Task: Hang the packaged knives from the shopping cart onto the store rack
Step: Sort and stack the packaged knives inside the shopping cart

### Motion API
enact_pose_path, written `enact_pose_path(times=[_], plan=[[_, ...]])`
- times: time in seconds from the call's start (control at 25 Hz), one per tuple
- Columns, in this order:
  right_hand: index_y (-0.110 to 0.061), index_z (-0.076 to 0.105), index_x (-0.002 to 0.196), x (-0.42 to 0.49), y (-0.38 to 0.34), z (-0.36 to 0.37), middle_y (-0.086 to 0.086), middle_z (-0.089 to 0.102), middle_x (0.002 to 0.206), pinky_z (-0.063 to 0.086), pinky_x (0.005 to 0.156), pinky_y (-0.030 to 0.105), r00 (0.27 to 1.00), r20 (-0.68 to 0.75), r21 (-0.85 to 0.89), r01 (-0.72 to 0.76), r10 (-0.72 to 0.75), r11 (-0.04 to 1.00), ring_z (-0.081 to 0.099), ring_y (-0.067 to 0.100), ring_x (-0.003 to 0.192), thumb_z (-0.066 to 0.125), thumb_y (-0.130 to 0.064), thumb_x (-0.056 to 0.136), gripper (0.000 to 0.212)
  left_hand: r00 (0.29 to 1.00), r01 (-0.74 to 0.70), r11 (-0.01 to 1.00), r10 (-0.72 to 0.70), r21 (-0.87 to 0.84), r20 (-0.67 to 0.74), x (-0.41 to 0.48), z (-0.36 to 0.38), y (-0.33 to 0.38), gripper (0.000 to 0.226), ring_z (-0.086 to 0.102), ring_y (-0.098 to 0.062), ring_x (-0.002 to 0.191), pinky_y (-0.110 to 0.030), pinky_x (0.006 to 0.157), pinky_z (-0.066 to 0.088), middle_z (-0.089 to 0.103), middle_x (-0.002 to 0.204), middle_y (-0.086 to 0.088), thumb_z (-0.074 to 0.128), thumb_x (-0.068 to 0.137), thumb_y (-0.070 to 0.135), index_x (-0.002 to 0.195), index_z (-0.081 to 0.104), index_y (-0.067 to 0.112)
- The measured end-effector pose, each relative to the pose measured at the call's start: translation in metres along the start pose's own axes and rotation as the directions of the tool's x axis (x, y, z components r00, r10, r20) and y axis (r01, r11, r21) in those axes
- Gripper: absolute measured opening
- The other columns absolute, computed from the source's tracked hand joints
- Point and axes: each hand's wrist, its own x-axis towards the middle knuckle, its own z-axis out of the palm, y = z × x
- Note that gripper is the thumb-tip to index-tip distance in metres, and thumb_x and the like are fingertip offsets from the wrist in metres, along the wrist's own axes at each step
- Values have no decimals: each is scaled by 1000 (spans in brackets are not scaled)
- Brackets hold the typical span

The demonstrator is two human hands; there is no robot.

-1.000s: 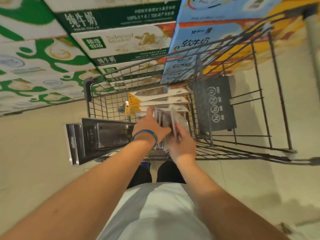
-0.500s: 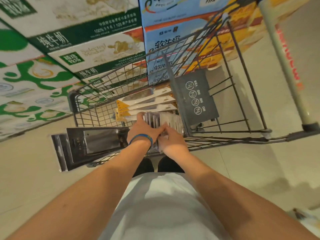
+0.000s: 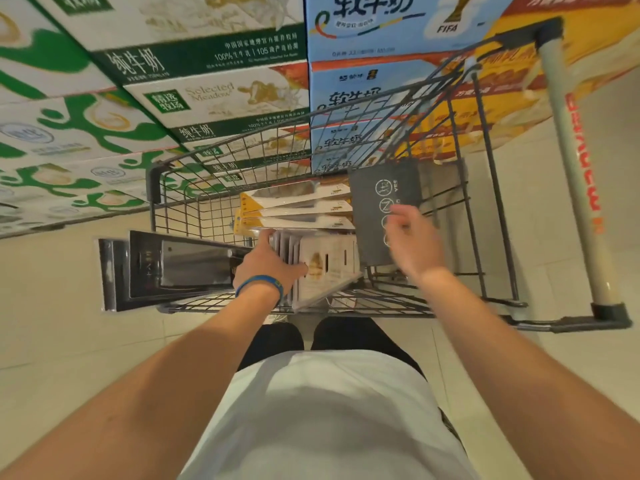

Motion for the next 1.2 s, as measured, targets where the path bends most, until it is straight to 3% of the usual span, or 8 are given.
enact_pose_path(times=[0.12,0.24,0.44,0.68,0.8,0.96,1.08,1.2], plan=[[-19,53,144,25,32,-30,4,62,138,39,90,29,1000,7,-77,-28,29,997,59,21,119,49,-29,103,43,1000,2,1000,-2,-15,-4,-4,6,5,84,58,-26,75,-35,65,50,59,91,3,78,67,57,135,32,39],[-16,53,145,42,38,11,7,60,142,43,99,36,966,251,-254,4,62,967,57,28,127,46,-37,101,49,1000,3,1000,-4,-30,-5,-9,11,11,88,57,-23,70,-33,62,48,58,93,3,78,68,57,139,30,39],[-6,44,149,73,51,45,17,60,133,47,87,39,864,275,-323,-331,422,887,62,31,105,42,-39,105,55,1000,9,997,-9,-78,-1,-8,19,15,91,59,-22,77,-32,66,49,65,109,0,76,63,60,139,31,38],[-28,45,152,65,15,61,8,51,151,44,107,49,802,467,143,-483,371,864,54,28,125,36,-70,98,69,993,-14,931,55,-364,101,-4,32,34,95,52,-30,123,-33,91,43,46,142,-6,81,65,55,144,32,37],[-33,60,138,77,-8,38,-1,58,140,52,92,47,791,571,97,-331,220,939,58,18,118,46,-70,93,60,961,-36,940,126,-341,245,-9,45,58,103,44,-33,133,-40,104,43,31,153,-6,75,63,71,148,24,44],[-21,67,104,114,-22,4,0,66,115,57,73,37,732,616,-299,-122,289,946,65,18,99,59,-38,98,20,917,-46,976,126,-213,379,-31,74,102,115,38,-38,138,-50,108,42,20,159,-7,63,54,87,150,19,43],[-13,68,100,136,-26,-1,7,66,110,51,69,33,712,643,-665,338,281,665,65,22,89,57,-43,99,32,910,-145,969,210,-201,357,-39,91,115,84,46,-35,130,-49,106,43,36,151,-6,51,70,83,143,32,44],[-5,64,131,141,-22,6,12,61,136,50,98,40,686,672,-724,528,280,444,60,31,116,46,-40,106,47,878,-258,956,293,-142,379,-29,100,106,57,47,-32,131,-48,109,39,38,152,-1,40,93,63,146,33,41]])
